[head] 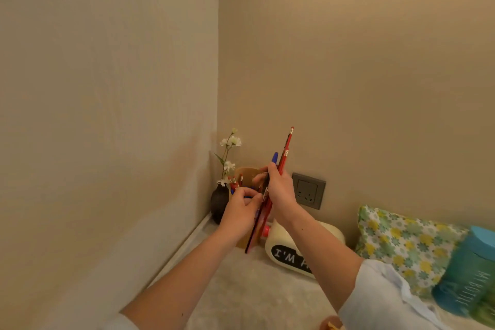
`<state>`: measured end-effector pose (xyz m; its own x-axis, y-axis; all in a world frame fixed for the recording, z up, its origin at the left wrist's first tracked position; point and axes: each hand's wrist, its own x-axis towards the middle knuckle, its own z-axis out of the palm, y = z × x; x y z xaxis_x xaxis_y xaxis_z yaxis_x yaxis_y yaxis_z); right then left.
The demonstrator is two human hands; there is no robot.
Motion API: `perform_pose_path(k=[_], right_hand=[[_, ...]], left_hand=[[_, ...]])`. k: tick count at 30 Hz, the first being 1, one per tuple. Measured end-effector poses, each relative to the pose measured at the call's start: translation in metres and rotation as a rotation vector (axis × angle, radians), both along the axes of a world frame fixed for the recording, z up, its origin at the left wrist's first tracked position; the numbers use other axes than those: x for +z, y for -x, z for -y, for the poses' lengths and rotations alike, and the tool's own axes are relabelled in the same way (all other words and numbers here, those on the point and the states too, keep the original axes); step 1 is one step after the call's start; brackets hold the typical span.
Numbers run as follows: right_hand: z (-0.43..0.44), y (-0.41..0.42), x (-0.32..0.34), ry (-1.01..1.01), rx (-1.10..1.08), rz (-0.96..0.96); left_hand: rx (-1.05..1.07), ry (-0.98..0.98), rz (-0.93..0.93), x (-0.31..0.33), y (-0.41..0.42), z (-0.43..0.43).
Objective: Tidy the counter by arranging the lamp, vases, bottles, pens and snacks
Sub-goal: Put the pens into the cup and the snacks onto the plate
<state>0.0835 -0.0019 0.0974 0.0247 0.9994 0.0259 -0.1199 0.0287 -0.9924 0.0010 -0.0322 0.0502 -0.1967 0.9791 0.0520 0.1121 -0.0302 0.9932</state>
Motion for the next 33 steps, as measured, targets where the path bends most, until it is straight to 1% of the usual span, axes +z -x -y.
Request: perform_pose_path(k=[2, 6, 9, 13, 16, 20, 25, 27, 30, 33], right_hand=[[-0.009, 0.007, 0.017, -0.032, 0.023, 0.014], [-0.031, 0.016, 0.045, -0.168, 0.064, 0.166], [-0.048, 0.018, 0.058, -0.256, 0.077, 0.243], [-0.069, 0.022, 0.065, -0.403, 0.037, 0.332], [-0.081, 0.025, 0.063, -0.472, 0.023, 0.362], [-0.091, 0.026, 0.051, -0.521, -0.007, 0.356], [-0.094, 0.026, 0.023, -0.536, -0.014, 0.386], [-0.094, 0.025, 0.007, -0.521, 0.001, 0.388], [-0.096, 0.025, -0.017, -0.477, 0.034, 0.388], [-0.092, 0.023, -0.039, -0.437, 0.072, 0.403]], left_hand=[[-0.049, -0.036, -0.027, 0.015, 0.007, -0.013], [-0.165, -0.134, -0.012, 0.045, 0.019, -0.035], [-0.173, -0.183, 0.007, 0.066, 0.027, -0.050], [-0.194, -0.211, -0.070, 0.083, 0.037, -0.068], [-0.161, -0.220, -0.178, 0.090, 0.045, -0.080], [-0.151, -0.233, -0.270, 0.086, 0.050, -0.090], [-0.019, -0.255, -0.456, 0.060, 0.053, -0.096], [0.016, -0.283, -0.565, 0.044, 0.055, -0.097], [0.071, -0.324, -0.793, 0.020, 0.059, -0.098], [0.143, -0.335, -0.914, -0.001, 0.060, -0.095]])
